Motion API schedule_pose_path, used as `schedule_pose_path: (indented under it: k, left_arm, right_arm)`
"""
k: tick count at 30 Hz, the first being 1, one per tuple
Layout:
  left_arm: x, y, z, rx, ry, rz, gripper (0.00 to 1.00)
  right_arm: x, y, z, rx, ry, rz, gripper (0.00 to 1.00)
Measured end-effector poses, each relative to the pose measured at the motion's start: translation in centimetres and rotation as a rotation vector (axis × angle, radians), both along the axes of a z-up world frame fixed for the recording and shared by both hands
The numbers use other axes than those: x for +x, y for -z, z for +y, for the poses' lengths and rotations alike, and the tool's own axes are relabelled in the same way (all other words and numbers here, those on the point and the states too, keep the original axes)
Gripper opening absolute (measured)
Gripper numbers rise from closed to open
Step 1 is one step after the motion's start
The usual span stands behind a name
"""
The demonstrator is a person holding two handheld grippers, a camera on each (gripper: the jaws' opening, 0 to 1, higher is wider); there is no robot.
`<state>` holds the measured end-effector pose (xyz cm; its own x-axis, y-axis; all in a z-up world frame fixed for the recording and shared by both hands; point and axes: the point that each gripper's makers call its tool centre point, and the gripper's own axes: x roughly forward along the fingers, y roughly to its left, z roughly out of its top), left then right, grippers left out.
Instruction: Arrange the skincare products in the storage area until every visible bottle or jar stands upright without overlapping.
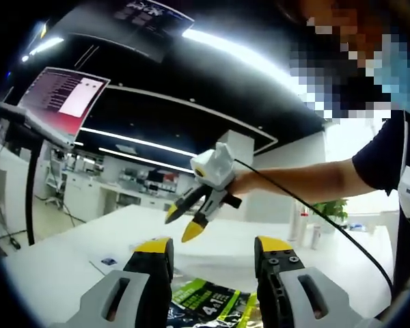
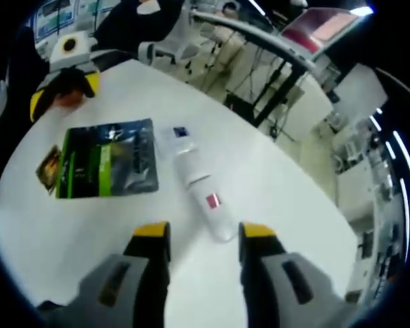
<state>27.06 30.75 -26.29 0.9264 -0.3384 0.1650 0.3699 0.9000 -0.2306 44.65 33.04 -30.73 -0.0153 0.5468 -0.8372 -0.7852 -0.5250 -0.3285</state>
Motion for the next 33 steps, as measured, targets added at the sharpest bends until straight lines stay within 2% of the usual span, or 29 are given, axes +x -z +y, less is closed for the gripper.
schedule_pose_path:
  k: [15,33]
  left_arm:
    - [-0.1,-0.2,-0.1,-0.018,0.007,-0.008,0.47]
    - [-0.3,-0.1,-0.5,-0.022,0.017,-0.007,0.46]
  right_arm:
    - [1.4,2.3,1.2,-0.081,-0.02,-0.02,0.35]
    - [1.4,4.0,2.0,-0.153,-0.083,-0.05,0.27]
